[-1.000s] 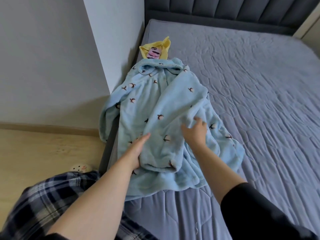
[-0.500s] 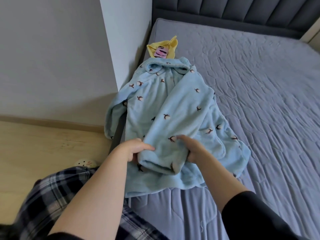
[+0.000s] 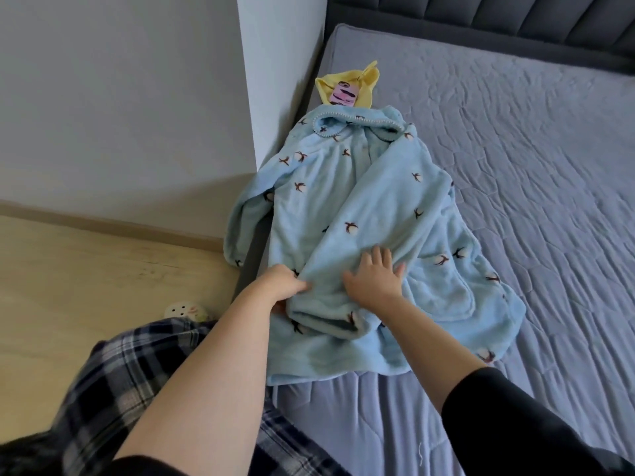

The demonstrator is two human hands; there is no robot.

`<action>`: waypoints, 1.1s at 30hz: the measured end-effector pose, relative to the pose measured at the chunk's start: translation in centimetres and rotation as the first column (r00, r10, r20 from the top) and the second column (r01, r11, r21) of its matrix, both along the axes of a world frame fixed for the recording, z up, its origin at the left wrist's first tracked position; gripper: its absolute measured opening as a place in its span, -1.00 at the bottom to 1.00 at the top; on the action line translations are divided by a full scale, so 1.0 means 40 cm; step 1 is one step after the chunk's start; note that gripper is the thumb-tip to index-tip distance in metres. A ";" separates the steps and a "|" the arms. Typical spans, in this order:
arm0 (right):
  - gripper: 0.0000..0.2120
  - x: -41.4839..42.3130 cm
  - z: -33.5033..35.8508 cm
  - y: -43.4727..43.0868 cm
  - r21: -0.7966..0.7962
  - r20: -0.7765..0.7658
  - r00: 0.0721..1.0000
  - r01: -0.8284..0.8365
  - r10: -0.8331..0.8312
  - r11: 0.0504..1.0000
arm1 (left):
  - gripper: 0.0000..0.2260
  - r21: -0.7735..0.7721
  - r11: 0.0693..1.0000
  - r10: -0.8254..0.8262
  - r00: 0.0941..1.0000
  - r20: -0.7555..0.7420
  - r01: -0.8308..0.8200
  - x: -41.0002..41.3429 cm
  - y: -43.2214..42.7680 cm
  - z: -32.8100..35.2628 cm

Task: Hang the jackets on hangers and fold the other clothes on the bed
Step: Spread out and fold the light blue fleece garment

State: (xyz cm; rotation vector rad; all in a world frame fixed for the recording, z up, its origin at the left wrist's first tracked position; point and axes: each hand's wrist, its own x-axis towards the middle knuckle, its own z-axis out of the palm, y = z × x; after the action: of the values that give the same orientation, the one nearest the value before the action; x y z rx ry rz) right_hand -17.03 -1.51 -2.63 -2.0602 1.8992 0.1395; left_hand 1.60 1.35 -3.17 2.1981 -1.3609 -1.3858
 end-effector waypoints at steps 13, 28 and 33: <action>-0.31 0.181 -0.148 -0.183 -0.217 0.181 0.925 0.368 -0.333 0.904 | -0.68 0.378 0.402 0.498 -0.147 -0.855 -0.834 0.071 -0.142 -0.046; -0.30 0.209 -0.196 -0.211 -0.295 0.003 0.940 0.326 -0.341 0.898 | -0.60 0.758 0.303 0.511 -0.573 -0.641 -0.577 0.211 -0.379 -0.084; -0.30 0.207 -0.199 -0.210 -0.289 -0.032 0.942 0.310 -0.333 0.906 | -0.68 0.728 0.206 0.617 -0.490 -0.615 -0.654 0.268 -0.397 -0.108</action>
State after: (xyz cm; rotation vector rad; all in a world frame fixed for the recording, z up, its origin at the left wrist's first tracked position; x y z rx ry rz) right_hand -8.75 -9.90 -10.58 -1.8904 2.3995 -0.1371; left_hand 12.34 -14.54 -7.47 0.8870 0.6650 -1.3823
